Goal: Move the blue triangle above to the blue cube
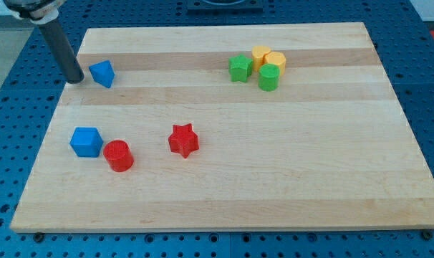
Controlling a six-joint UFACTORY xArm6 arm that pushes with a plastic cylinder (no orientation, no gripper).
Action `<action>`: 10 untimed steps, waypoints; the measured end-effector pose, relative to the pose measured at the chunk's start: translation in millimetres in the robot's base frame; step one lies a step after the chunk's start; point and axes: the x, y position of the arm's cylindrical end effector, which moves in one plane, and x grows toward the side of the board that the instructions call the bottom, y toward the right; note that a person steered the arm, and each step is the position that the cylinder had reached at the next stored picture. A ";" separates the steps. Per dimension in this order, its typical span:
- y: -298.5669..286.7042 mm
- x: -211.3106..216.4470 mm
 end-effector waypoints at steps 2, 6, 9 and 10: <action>0.0 -92.2; 37.7 -3.9; 37.7 65.7; 37.3 88.6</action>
